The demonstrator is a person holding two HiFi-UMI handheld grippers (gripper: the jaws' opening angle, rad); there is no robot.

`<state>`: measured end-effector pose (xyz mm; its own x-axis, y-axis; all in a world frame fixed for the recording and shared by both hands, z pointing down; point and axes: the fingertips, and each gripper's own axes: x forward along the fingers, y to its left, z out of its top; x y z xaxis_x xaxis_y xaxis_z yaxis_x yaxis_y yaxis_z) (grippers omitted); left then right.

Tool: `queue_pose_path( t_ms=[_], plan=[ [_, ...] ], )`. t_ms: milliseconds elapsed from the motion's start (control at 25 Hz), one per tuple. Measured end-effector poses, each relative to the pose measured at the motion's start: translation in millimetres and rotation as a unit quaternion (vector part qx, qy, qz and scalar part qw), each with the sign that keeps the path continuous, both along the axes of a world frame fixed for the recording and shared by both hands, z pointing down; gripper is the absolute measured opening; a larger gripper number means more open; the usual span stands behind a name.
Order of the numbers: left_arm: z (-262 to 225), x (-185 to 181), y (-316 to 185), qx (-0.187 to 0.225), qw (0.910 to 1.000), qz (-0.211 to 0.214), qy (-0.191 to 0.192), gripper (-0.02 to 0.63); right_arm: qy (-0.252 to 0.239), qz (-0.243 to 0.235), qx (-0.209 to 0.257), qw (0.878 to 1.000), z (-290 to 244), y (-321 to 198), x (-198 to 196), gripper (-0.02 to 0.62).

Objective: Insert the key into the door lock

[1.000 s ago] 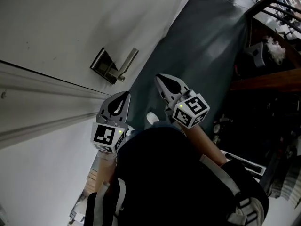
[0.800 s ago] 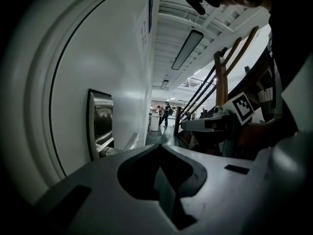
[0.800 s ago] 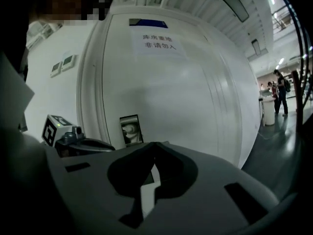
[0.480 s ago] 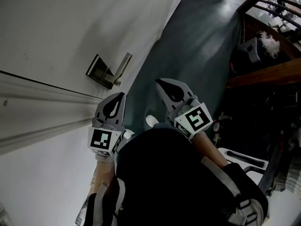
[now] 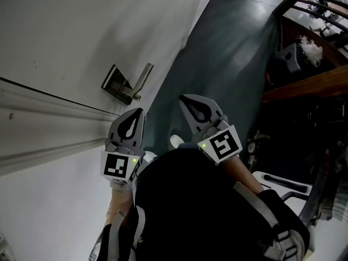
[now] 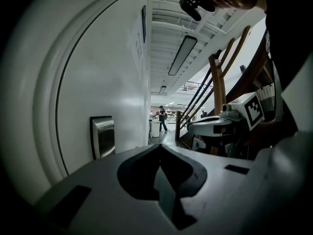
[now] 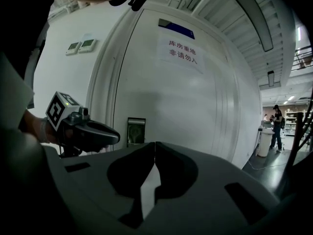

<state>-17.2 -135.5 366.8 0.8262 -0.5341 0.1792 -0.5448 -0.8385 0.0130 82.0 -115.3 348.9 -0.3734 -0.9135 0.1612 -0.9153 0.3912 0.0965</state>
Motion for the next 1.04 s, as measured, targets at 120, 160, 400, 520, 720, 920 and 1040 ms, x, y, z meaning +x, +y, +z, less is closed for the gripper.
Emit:
queue_pose_path(
  t_ms=[120, 160, 400, 520, 720, 920, 1040],
  plan=[
    [-1, -4, 0, 0.002, 1.0000, -0.005, 0.000, 0.008, 0.006, 0.004, -0.010, 1.000, 7, 0, -2, 0.015],
    [0, -5, 0, 0.003, 1.0000, -0.006, 0.001, 0.008, 0.005, 0.004, -0.014, 1.000, 9, 0, -2, 0.015],
    [0, -7, 2, -0.001, 0.9999, -0.013, -0.002, 0.008, 0.009, 0.003, -0.019, 1.000, 13, 1, -4, 0.015],
    [3, -9, 1, -0.002, 0.9999, -0.014, -0.003, 0.008, 0.008, 0.001, -0.021, 1.000, 16, -1, -4, 0.015],
    [4, -13, 2, -0.004, 0.9998, -0.021, -0.006, 0.008, 0.013, -0.006, -0.023, 1.000, 18, -2, -5, 0.015],
    [7, -16, 4, -0.008, 0.9996, -0.026, -0.008, 0.008, 0.003, -0.014, -0.023, 1.000, 19, -4, -7, 0.015],
    [8, -17, 4, -0.008, 0.9995, -0.029, -0.011, 0.008, -0.008, -0.020, -0.025, 0.999, 21, -5, -9, 0.015]
  ],
)
